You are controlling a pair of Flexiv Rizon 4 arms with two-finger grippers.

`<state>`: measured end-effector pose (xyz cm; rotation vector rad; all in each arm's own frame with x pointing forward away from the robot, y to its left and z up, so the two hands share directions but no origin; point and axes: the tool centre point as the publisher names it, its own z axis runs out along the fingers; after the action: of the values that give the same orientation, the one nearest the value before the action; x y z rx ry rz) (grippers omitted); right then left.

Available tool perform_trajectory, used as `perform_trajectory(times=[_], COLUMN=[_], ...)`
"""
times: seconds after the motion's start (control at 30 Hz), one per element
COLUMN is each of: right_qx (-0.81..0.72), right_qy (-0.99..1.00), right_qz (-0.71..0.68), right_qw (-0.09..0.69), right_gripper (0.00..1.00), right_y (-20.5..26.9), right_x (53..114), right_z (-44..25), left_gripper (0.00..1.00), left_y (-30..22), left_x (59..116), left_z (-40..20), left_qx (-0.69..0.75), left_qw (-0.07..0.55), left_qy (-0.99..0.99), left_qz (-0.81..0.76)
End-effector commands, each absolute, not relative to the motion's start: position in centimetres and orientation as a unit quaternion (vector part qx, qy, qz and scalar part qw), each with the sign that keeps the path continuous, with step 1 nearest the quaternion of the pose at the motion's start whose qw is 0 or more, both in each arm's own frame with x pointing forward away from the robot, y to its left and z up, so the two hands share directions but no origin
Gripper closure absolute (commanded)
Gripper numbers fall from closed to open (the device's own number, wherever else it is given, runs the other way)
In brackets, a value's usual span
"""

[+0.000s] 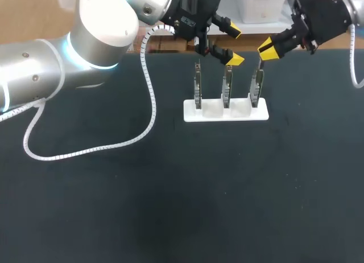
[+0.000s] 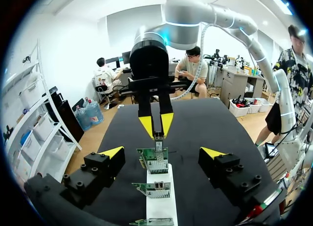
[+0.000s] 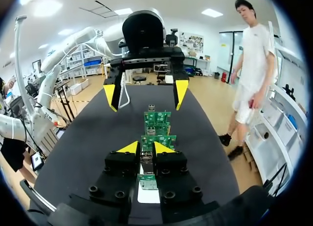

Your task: Pick up the optical module with the left hand, and insert it into the network port with the right hand.

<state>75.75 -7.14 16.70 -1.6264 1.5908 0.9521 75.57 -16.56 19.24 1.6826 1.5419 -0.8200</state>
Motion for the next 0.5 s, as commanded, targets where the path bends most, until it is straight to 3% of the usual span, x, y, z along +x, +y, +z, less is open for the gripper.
perform_trajectory(times=[0.03, 0.5], right_qx=[-0.623, -0.626], right_qy=[0.607, 0.606], right_qz=[0.367, 0.371], right_qw=[0.329, 0.321], right_gripper=[1.00, 1.00], right_y=[-7.13, -6.85], right_x=[76.17, 76.57], right_z=[16.32, 16.16], left_gripper=[0.00, 0.00], left_y=[-16.70, -16.70], left_x=[75.83, 75.83], left_z=[19.32, 19.32], left_qx=[0.651, 0.651], left_qw=[0.346, 0.346], left_qy=[0.597, 0.597], left_qz=[-0.316, -0.316])
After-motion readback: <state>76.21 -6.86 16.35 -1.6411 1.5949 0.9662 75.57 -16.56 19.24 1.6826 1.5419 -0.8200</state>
